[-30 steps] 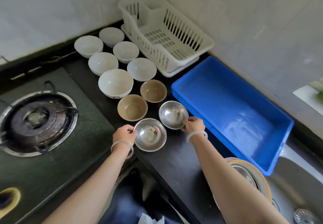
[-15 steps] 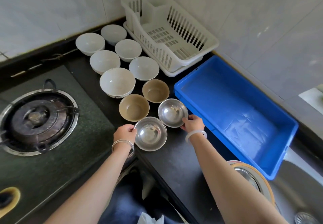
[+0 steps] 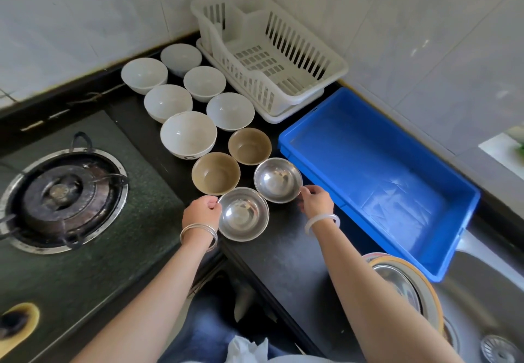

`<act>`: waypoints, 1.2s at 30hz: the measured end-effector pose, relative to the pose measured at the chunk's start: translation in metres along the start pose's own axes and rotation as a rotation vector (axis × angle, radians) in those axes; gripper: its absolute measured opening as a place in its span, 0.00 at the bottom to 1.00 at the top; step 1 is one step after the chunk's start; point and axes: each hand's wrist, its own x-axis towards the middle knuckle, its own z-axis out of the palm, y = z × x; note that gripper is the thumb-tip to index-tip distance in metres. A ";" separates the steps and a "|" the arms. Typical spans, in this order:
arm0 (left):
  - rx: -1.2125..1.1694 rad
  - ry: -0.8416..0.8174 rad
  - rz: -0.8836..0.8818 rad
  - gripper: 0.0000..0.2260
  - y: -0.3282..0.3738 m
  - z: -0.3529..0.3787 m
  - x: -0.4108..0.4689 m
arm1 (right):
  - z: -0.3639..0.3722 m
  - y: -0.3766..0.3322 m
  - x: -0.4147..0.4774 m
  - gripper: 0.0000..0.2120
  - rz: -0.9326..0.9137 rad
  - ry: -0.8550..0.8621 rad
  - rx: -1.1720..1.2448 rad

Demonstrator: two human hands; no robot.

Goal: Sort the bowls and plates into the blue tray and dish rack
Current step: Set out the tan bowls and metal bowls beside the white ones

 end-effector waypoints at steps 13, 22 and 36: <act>0.056 -0.251 0.332 0.12 0.068 0.056 -0.068 | -0.128 0.069 -0.089 0.06 -0.214 0.389 -0.164; 0.232 -0.603 0.489 0.14 0.093 0.149 -0.140 | -0.178 0.175 -0.120 0.27 0.118 0.534 -0.282; 0.362 -0.637 0.544 0.12 0.082 0.183 -0.159 | -0.175 0.184 -0.123 0.15 0.195 0.548 -0.121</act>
